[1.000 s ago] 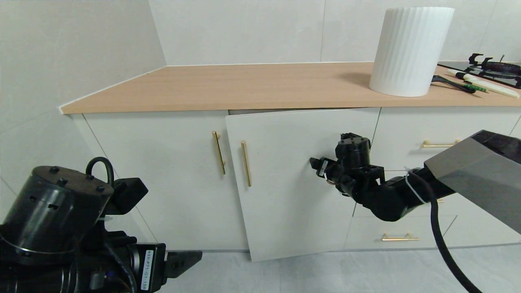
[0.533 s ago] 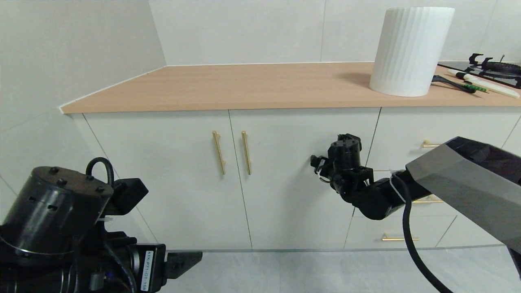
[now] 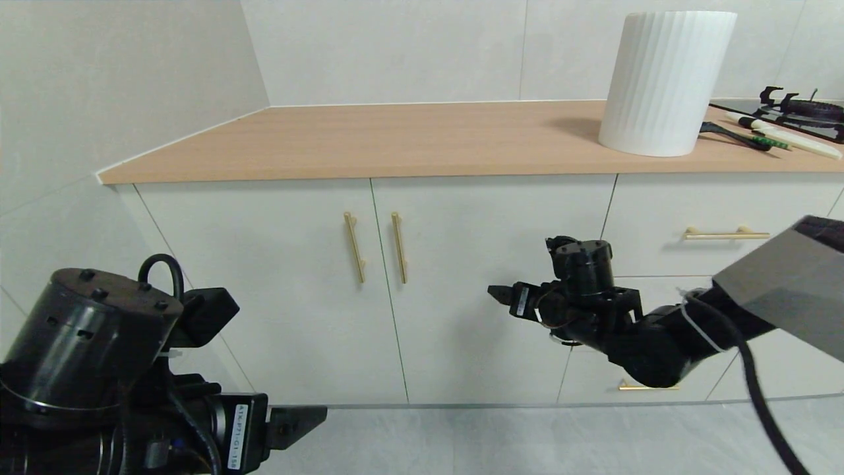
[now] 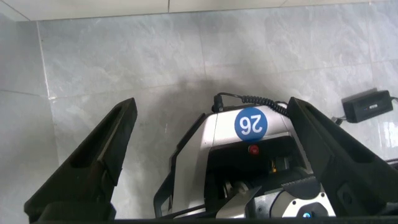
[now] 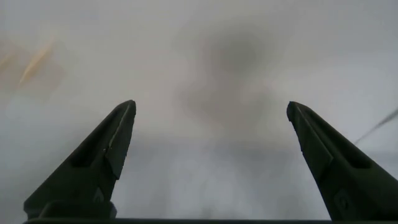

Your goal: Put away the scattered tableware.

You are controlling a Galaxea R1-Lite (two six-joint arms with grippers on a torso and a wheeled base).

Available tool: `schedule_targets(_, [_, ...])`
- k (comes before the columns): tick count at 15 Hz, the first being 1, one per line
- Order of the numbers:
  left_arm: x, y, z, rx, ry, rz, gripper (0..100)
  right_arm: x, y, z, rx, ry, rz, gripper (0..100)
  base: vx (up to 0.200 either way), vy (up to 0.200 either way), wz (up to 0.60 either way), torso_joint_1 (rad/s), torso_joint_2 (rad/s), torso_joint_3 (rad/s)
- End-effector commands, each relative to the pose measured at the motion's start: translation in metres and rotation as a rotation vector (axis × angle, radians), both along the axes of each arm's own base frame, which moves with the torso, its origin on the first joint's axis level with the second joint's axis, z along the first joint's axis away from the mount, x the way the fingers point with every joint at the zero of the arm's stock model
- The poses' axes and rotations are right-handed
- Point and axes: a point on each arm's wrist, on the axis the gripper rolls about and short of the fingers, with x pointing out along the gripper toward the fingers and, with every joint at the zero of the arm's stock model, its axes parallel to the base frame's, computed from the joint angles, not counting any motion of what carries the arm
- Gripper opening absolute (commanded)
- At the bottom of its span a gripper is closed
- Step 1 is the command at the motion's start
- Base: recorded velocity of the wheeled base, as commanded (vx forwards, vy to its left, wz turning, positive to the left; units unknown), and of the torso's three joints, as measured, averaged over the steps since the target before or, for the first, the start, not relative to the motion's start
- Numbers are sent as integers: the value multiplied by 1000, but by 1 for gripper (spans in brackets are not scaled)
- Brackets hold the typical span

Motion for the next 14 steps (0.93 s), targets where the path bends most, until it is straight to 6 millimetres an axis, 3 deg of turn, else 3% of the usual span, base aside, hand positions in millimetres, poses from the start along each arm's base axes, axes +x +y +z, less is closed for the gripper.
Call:
schedule_targets(1, [0, 0, 1, -2, -2, 0, 100, -29, -14, 28, 26, -23, 77, 100, 0, 0, 0, 0, 0, 0])
schedule_targets(4, [-2, 3, 4, -14, -20, 10, 100, -34, -19, 29, -12, -34, 48, 100, 0, 0, 0, 0, 0, 0])
schedule_targets(7, [-10, 23, 15, -36, -100, 91, 100, -54, -42, 48, -138, -129, -58, 100, 0, 0, 0, 0, 0, 0])
schedule_targets(12, [-59, 74, 23, 39, -392, 186, 100, -116, -99, 81, -141, -211, -239, 100, 0, 0, 0, 0, 0, 0])
schedule_targets(14, [-93, 90, 22, 91, -556, 205, 100, -156, -120, 101, -143, -312, -274, 100, 0, 0, 0, 0, 0, 0])
